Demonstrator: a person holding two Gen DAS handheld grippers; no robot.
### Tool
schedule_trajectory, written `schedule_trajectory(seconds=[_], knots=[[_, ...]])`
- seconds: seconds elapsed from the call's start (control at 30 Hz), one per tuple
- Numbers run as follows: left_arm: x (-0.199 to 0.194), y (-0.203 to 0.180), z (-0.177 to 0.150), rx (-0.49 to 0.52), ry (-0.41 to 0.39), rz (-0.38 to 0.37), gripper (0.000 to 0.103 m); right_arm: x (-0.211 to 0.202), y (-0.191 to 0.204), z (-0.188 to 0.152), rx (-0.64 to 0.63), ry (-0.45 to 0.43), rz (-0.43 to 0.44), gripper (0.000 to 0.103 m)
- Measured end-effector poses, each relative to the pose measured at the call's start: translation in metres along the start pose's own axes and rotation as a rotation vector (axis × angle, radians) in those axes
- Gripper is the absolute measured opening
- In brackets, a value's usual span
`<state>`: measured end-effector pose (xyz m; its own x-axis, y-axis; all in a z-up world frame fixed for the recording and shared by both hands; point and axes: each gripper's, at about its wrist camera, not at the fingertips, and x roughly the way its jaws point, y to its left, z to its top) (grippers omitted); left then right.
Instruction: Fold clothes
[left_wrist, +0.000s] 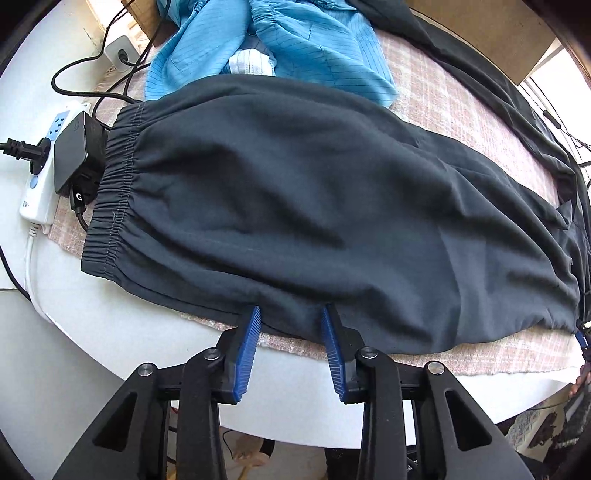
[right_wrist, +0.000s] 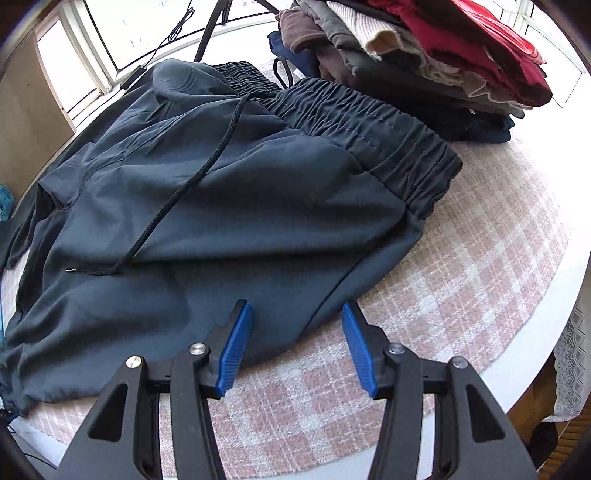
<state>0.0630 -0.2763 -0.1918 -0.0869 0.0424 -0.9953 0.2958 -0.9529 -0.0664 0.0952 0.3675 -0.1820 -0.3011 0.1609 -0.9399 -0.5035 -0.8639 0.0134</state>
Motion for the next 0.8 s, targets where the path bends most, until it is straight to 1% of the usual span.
schedule_trajectory(seconds=[0.2,0.27,0.3,0.33,0.4,0.63,0.8], knots=[[-0.001,0.001,-0.007,-0.007,-0.005,-0.002,0.030,0.004,0.001,0.003,0.008,0.002,0.003,0.051],[-0.002,0.002,-0.010,-0.012,-0.006,-0.005,0.027,0.006,0.002,0.004,0.011,0.003,0.003,0.057],[-0.003,0.003,-0.011,-0.015,-0.007,-0.007,0.025,0.006,0.002,0.004,0.013,0.003,0.005,0.058],[-0.003,0.003,-0.013,-0.018,-0.008,-0.009,0.021,0.006,0.000,0.004,0.022,0.004,0.014,0.058],[-0.004,0.005,-0.016,-0.024,-0.009,-0.012,0.017,0.004,-0.005,0.004,0.041,0.006,0.031,0.058],[-0.007,0.009,-0.026,-0.043,-0.015,-0.023,0.017,0.002,-0.021,-0.001,0.103,-0.004,0.044,0.058],[-0.008,0.010,-0.032,-0.050,-0.021,-0.026,0.019,0.005,0.001,0.005,0.029,-0.014,0.026,0.058]])
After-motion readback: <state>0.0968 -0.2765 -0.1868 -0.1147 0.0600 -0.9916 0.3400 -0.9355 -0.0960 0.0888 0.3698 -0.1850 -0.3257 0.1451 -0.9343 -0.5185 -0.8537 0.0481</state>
